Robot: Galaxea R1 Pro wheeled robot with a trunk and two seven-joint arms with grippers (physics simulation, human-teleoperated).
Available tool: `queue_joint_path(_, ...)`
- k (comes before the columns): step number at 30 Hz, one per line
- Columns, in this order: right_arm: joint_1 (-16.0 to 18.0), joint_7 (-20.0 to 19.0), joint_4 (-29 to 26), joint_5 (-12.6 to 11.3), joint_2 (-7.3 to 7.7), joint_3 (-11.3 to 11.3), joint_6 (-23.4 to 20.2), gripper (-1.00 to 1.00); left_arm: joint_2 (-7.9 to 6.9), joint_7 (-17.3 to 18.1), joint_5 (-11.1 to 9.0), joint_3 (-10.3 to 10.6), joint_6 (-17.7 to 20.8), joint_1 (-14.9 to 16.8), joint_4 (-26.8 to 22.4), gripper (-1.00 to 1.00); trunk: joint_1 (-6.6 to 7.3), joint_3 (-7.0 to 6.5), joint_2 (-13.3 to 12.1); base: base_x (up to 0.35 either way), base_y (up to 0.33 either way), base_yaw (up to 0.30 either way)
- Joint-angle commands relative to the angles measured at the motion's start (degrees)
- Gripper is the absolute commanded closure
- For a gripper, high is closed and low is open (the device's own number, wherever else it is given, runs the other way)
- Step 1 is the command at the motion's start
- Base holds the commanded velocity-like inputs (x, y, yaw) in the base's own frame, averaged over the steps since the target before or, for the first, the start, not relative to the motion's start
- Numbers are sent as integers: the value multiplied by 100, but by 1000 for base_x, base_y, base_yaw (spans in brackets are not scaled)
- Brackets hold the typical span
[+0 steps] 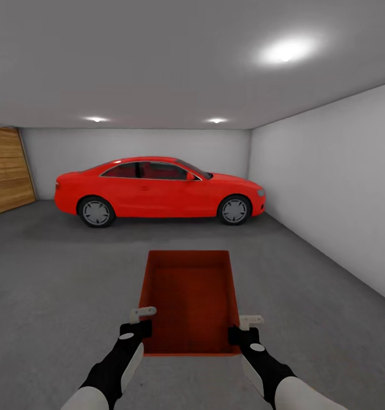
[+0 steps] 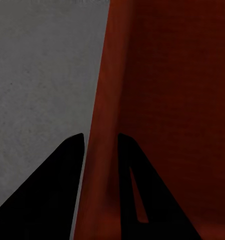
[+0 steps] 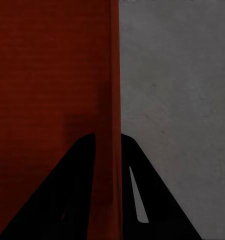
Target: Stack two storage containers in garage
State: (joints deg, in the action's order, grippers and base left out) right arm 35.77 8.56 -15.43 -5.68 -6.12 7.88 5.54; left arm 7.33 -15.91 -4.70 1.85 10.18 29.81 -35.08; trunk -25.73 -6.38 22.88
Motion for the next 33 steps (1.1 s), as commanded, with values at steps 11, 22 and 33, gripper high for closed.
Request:
queue_joint_path(11, 9, 198, -12, -3, 5, -85, 35, 100, -43, -123, -12, 26, 45, -3, 1, 100, -5, 2, 4, 322, 64, 0)
queue_joint_path(22, 9, 198, -12, -3, 5, -85, 50, 100, -48, -123, -14, 26, 52, -3, 0, 100, -5, 2, 4, 322, 86, 0)
queue_joint_path(33, 9, 198, -12, -3, 5, -92, 53, 100, -48, -123, -14, 26, 54, -5, 2, 100, -5, 2, 4, 322, 87, 0)
